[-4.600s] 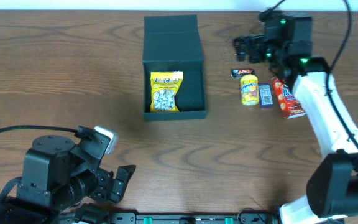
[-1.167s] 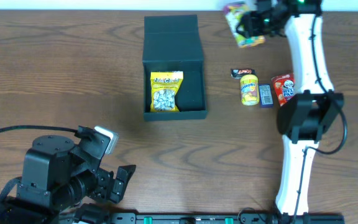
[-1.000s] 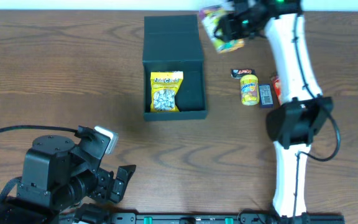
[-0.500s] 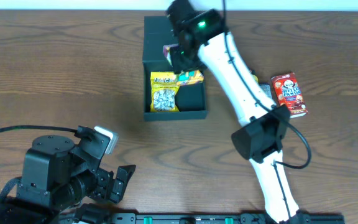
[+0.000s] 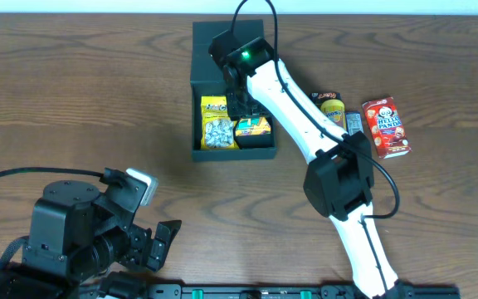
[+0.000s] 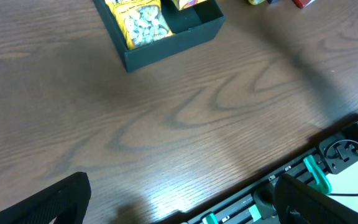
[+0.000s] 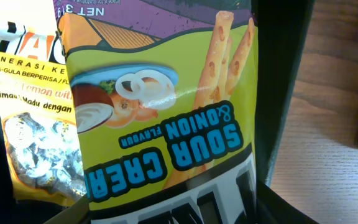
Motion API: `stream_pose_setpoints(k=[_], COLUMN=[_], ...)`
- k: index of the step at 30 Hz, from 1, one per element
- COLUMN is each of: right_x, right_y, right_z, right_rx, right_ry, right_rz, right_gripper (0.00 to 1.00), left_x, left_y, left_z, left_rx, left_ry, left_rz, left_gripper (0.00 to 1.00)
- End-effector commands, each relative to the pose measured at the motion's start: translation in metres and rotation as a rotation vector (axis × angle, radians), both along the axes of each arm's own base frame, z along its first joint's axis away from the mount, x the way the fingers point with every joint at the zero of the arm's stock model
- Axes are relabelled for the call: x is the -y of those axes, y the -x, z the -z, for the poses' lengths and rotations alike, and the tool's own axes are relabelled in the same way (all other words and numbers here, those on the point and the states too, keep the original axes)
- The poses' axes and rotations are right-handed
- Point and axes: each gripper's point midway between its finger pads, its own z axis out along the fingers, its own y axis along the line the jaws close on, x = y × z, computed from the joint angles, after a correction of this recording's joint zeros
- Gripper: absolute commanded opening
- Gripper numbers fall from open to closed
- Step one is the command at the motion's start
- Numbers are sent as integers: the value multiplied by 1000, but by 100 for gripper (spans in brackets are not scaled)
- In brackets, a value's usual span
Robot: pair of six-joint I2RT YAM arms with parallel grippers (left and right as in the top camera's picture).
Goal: Pack container
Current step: 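Carry the snack bag into the box beside the candy bag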
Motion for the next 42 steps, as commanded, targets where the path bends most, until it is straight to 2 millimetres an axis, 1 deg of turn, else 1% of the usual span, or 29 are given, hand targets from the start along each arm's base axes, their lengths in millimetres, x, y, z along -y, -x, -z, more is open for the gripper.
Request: stream_pose_setpoints(k=[1, 5, 6, 15, 17, 18, 19, 20, 21, 22, 25, 26, 27, 28, 29, 31, 33, 34, 36, 39, 42], right_x=[7, 13, 14, 15, 15, 15, 15, 15, 16, 16, 17, 18, 18, 18, 18, 17, 16, 15, 13, 8, 7], right_y=[-4, -3, -3, -1, -1, -1, -1, -1, 0, 0, 3, 5, 7, 8, 8, 9, 8, 7, 4, -4, -6], right_z=[-1, -1, -1, -1, -1, -1, -1, -1, -1, -1, -1, -1, -2, -2, -3, -2, -2, -2, -2, 0, 7], right_rx=[19, 26, 25, 19, 18, 18, 18, 18, 16, 15, 0, -8, -14, -17, -19, -23, -22, -19, -5, 19, 17], right_ry=[25, 47, 48, 50, 51, 51, 51, 51, 52, 53, 58, 60, 61, 60, 59, 52, 49, 47, 37, 22, 23], right_rz=[30, 74, 85, 111, 110, 110, 109, 109, 109, 107, 97, 97, 96, 96, 91, 88, 88, 88, 75, 50, 48], right_gripper=[51, 51, 53, 52, 57, 63, 73, 79, 87, 92, 92, 90, 86, 78, 68, 38, 19, 12, 2, 1, 1], left_x=[0, 0, 0, 0, 0, 0, 0, 0, 0, 0, 0, 0, 0, 0, 0, 0, 0, 0, 0, 0, 0], left_y=[1, 1, 1, 1, 1, 1, 1, 1, 1, 1, 1, 1, 1, 1, 1, 1, 1, 1, 1, 1, 1], left_z=[-1, -1, -1, -1, -1, -1, -1, -1, -1, -1, -1, -1, -1, -1, -1, -1, -1, -1, -1, -1, -1], left_rx=[10, 10, 10, 10, 10, 10, 10, 10, 10, 10, 10, 10, 10, 10, 10, 10, 10, 10, 10, 10, 10], left_ry=[-6, -6, -6, -6, -6, -6, -6, -6, -6, -6, -6, -6, -6, -6, -6, -6, -6, -6, -6, -6, -6], left_rz=[15, 15, 15, 15, 15, 15, 15, 15, 15, 15, 15, 15, 15, 15, 15, 15, 15, 15, 15, 15, 15], left_gripper=[95, 95, 95, 95, 95, 95, 95, 95, 95, 95, 95, 95, 95, 95, 95, 95, 95, 95, 95, 95, 95])
